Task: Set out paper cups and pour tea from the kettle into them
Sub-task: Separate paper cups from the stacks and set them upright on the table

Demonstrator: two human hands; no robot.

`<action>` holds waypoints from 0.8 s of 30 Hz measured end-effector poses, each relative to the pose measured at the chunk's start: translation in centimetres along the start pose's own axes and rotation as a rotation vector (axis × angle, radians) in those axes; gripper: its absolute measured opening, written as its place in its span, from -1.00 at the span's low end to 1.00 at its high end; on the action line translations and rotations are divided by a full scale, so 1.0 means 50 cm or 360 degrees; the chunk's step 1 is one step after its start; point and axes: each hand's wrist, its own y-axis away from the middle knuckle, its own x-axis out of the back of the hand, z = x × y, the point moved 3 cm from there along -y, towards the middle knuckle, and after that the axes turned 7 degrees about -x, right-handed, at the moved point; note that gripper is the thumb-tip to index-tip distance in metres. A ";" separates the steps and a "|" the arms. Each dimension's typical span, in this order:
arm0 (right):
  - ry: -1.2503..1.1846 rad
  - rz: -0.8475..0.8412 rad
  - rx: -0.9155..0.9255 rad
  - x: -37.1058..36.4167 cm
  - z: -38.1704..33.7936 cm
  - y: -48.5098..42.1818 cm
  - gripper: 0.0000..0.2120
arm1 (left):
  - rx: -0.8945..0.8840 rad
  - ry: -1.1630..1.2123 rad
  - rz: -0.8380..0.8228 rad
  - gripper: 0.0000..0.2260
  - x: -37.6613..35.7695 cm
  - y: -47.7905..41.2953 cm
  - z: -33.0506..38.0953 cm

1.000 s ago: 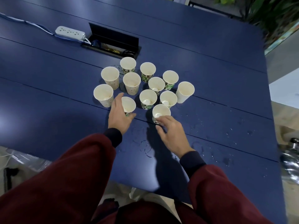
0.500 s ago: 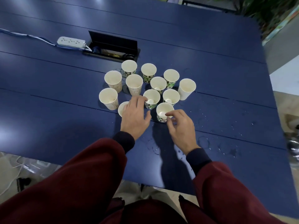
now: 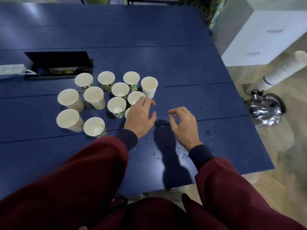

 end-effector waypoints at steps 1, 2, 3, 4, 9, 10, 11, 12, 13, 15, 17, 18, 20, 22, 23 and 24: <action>0.0014 0.0015 -0.0027 0.016 0.015 -0.002 -0.86 | -0.0029 -0.0017 0.0007 -0.80 -0.014 -0.015 0.014; 0.0029 0.0024 -0.0053 0.030 0.030 -0.004 -0.85 | -0.0051 -0.0036 0.0017 -0.81 -0.028 -0.027 0.027; 0.0042 0.0028 -0.0082 0.043 0.044 -0.005 -0.85 | -0.0062 -0.0053 0.0016 -0.82 -0.041 -0.038 0.042; 0.0053 0.0027 -0.0112 0.058 0.060 -0.006 -0.86 | -0.0071 -0.0063 0.0009 -0.82 -0.056 -0.050 0.057; 0.0099 -0.0010 -0.0184 0.136 0.170 -0.025 -0.86 | -0.0087 -0.0021 -0.0085 -0.84 -0.158 -0.102 0.139; 0.0104 -0.0017 -0.0195 0.152 0.195 -0.029 -0.86 | -0.0069 -0.0002 -0.0110 -0.84 -0.180 -0.109 0.155; 0.0110 -0.0027 -0.0206 0.168 0.220 -0.032 -0.86 | -0.0051 0.0014 -0.0142 -0.85 -0.203 -0.114 0.171; 0.0115 -0.0039 -0.0222 0.187 0.245 -0.037 -0.86 | -0.0036 0.0029 -0.0175 -0.85 -0.227 -0.121 0.187; 0.0119 -0.0047 -0.0236 0.205 0.273 -0.044 -0.86 | -0.0025 0.0032 -0.0211 -0.85 -0.251 -0.131 0.203; 0.0130 -0.0061 -0.0265 0.237 0.324 -0.058 -0.86 | 0.0002 0.0039 -0.0271 -0.85 -0.296 -0.150 0.228; 0.0157 -0.0087 -0.0326 0.279 0.385 -0.070 -0.86 | 0.0040 0.0065 -0.0325 -0.85 -0.350 -0.174 0.262; 0.0164 -0.0080 -0.0343 0.296 0.408 -0.076 -0.86 | 0.0056 0.0064 -0.0355 -0.86 -0.368 -0.184 0.271; 0.0181 -0.0058 -0.0399 0.338 0.456 -0.088 -0.86 | 0.0063 0.0073 -0.0424 -0.86 -0.408 -0.208 0.299; 0.0224 -0.0008 -0.0429 0.373 0.491 -0.106 -0.85 | 0.0030 0.0098 -0.0479 -0.86 -0.440 -0.238 0.325; 0.0244 0.0035 -0.0462 0.391 0.514 -0.115 -0.84 | -0.0003 0.0116 -0.0522 -0.86 -0.459 -0.257 0.338; 0.0256 0.0075 -0.0504 0.408 0.530 -0.123 -0.84 | -0.0035 0.0131 -0.0566 -0.86 -0.476 -0.275 0.350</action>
